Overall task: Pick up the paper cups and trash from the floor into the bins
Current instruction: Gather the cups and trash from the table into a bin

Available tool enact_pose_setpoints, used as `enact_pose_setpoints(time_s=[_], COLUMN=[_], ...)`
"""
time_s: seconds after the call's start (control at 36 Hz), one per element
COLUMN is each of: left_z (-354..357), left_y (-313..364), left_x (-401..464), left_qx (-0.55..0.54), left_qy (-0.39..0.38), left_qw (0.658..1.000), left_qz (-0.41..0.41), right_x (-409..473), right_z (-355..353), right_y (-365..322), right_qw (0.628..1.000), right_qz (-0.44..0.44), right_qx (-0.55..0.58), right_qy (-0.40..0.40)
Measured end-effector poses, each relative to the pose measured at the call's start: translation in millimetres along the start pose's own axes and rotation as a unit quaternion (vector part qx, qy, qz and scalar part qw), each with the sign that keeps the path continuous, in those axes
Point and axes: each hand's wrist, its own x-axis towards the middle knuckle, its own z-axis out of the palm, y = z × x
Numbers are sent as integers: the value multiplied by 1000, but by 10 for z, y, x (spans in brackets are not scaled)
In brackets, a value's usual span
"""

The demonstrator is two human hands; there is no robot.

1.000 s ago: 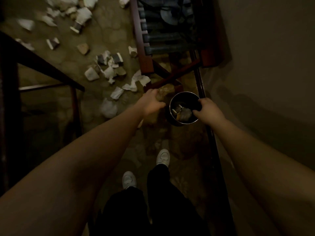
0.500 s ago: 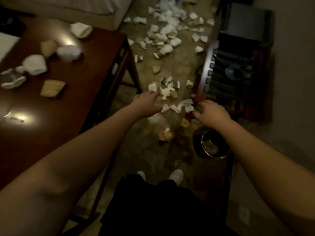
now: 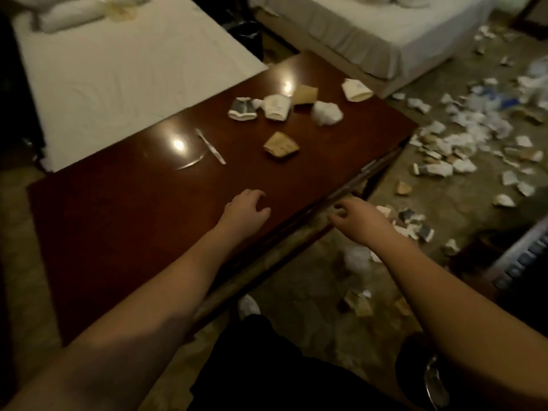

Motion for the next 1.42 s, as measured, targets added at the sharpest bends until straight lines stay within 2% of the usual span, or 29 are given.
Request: enact_pose_setpoints(time_s=[0.25,0.5,0.67,0.94,1.14,1.31,1.42], left_z=[-627,-939,-966,-766,-571,-516,-504], left_y=[-1111,-1668,-1735,-1656,-1526,-1483,-1451], left_x=[528,1297,1774,2439,2788,2990,3033], left_qx=[-52,-119,-150,-125,-118,-94,-119], left_qy=[50,48,30,35,53,91,113], left_qw=[997,983,972,962,938,930,916], left_qz=[-40,-130,-179,-242,-322,-344,-366], right_x=[900,1656,2054,2894,3414,3631,3717], right_z=[170,144,66,-33,26,35,7], right_y=[-978,-1295,-1228,-993,-943,-906,-859], right_qw=[999,997,994,987,984,982,981], right_qz=[0,55,104,155,155,153,145], right_qx=[-29,-23,0,20,4,-26,-12], right_qy=[-41,-42,-37,-45,-91,-106,-128])
